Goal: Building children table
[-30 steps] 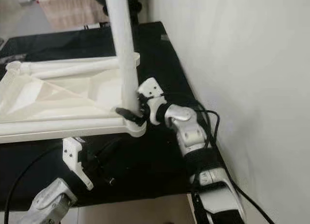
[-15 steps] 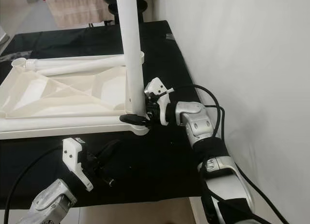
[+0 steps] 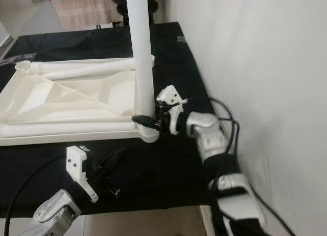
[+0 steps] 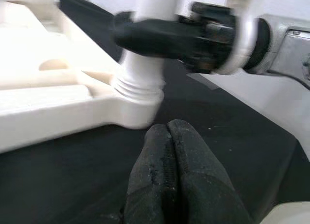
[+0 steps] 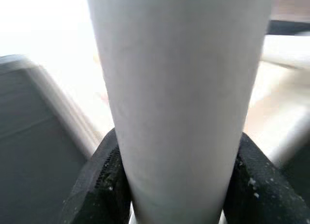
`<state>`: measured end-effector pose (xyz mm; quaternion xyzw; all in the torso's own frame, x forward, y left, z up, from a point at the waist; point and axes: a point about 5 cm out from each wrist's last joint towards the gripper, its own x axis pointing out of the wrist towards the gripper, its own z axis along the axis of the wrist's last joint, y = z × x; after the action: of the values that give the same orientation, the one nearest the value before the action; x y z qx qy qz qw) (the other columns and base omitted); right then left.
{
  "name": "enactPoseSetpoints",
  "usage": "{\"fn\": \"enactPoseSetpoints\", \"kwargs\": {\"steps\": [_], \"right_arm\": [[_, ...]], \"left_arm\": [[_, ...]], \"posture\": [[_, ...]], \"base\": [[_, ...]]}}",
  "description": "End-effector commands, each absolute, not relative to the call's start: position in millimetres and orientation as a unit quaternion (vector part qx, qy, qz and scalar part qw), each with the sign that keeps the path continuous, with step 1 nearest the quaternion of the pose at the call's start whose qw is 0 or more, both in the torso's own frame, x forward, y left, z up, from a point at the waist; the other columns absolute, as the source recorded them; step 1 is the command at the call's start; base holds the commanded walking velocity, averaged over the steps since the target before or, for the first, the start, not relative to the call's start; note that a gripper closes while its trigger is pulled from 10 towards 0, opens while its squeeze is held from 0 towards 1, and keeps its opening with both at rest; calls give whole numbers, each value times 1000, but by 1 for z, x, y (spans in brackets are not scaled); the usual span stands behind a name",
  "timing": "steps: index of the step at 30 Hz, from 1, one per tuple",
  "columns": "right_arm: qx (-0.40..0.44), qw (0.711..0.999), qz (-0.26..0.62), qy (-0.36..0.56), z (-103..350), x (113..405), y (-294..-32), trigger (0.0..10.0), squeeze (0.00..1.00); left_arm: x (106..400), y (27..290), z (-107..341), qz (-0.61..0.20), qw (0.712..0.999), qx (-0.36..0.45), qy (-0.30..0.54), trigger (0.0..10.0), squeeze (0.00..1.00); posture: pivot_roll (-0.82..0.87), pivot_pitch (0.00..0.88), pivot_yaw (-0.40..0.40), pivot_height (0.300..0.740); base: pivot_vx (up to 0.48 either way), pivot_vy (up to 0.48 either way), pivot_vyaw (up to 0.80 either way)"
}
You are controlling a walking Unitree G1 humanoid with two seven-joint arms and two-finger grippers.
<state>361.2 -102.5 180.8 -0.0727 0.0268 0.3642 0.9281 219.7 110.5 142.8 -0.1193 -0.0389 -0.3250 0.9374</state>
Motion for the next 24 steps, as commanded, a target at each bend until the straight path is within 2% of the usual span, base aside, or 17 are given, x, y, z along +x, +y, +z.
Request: {"fn": "enactPoseSetpoints", "kwargs": {"steps": [1, 3, 5, 11, 12, 13, 14, 15, 16, 20, 21, 23, 24], "right_arm": [[-67, 970, 193, 133, 133, 340, -108, 0, 0], [-58, 975, 170, 131, 131, 332, -105, 0, 0], [-78, 968, 220, 94, 133, 319, -73, 0, 0], [-94, 962, 238, 94, 133, 327, -68, 0, 0], [-92, 963, 236, 91, 135, 328, -66, 10000, 0], [-85, 963, 242, 87, 139, 327, -62, 10000, 0], [-82, 960, 257, 79, 144, 326, -57, 10000, 192], [-80, 958, 267, 73, 148, 325, -54, 10000, 192], [-73, 952, 291, 66, 153, 323, -51, 10000, 1000], [-53, 936, 346, 37, 167, 324, -47, 10000, 1000], [-42, 923, 383, 14, 177, 325, -46, 10000, 1000], [-42, 923, 383, 14, 177, 325, -46, 10000, 1000], [-33, 901, 432, -6, 188, 328, -48, 10000, 800]], "left_arm": [[217, 116, 143, -322, 939, -113, -35, 10000, 0], [217, 116, 143, -321, 940, -112, -36, 10000, 0], [219, 118, 141, -320, 941, -110, -33, 10000, 0], [223, 117, 139, -326, 939, -109, -29, 10000, 0], [223, 117, 139, -326, 939, -109, -29, 10000, 0], [223, 116, 139, -323, 940, -109, -31, 10000, 0], [224, 116, 139, -319, 941, -110, -33, 10000, 0], [224, 116, 139, -316, 942, -111, -34, 10000, 0], [224, 116, 139, -313, 943, -111, -35, 10000, 0], [224, 115, 138, -311, 943, -111, -36, 10000, 0], [224, 115, 138, -311, 943, -111, -36, 10000, 0], [224, 115, 138, -311, 943, -111, -36, 10000, 0], [224, 114, 138, -312, 943, -112, -36, 10000, 0]], "posture": [[0, 197, 33, 740], [0, 197, 33, 740], [-5, 177, 53, 740], [-2, 166, 52, 740], [-2, 157, 38, 740], [-4, 155, 36, 740], [-4, 154, 35, 740], [-4, 154, 35, 740], [-6, 150, 30, 740], [-15, 145, 26, 740], [-19, 141, 29, 740], [-19, 141, 29, 740], [-20, 139, 30, 740]], "base": [[0, 0, 0], [0, 0, 0], [0, 0, 0], [0, 0, 0], [0, 0, 0], [0, 0, 0], [0, 0, 0], [0, 0, 0], [0, 0, 0], [0, 0, 0], [0, 0, 0], [0, 0, 0], [0, 0, 0]]}}
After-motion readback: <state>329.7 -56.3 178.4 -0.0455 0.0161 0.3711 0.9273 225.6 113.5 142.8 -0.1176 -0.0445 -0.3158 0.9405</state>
